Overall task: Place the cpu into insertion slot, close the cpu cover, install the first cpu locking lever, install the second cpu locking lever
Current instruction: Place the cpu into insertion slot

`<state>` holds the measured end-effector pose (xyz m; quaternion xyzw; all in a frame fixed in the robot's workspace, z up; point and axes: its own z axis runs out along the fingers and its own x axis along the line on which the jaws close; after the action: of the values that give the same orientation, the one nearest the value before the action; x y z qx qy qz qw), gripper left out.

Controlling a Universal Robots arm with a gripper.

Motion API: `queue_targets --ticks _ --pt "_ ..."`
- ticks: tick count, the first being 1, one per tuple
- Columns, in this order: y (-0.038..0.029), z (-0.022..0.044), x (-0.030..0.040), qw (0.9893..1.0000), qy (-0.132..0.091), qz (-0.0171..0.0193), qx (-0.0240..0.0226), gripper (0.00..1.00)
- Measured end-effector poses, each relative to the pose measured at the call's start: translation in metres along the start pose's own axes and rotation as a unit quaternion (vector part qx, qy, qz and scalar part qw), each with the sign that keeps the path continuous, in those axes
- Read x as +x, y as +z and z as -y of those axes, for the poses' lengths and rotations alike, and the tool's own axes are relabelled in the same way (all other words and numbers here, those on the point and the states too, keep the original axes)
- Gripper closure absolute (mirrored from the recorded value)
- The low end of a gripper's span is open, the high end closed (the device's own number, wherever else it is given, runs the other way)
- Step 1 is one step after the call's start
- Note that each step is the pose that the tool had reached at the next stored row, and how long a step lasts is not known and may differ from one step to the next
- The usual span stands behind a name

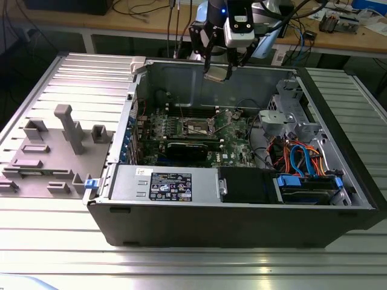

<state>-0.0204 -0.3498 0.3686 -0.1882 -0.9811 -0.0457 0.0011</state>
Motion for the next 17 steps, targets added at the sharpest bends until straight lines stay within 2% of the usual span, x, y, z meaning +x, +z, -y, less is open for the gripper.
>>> queue_targets --ticks 9,17 --pt "0.0 0.0 0.0 0.9995 0.031 0.0028 -0.0006 0.46" --pt "0.0 0.0 0.0 0.9993 0.037 0.0033 -0.0007 0.46"
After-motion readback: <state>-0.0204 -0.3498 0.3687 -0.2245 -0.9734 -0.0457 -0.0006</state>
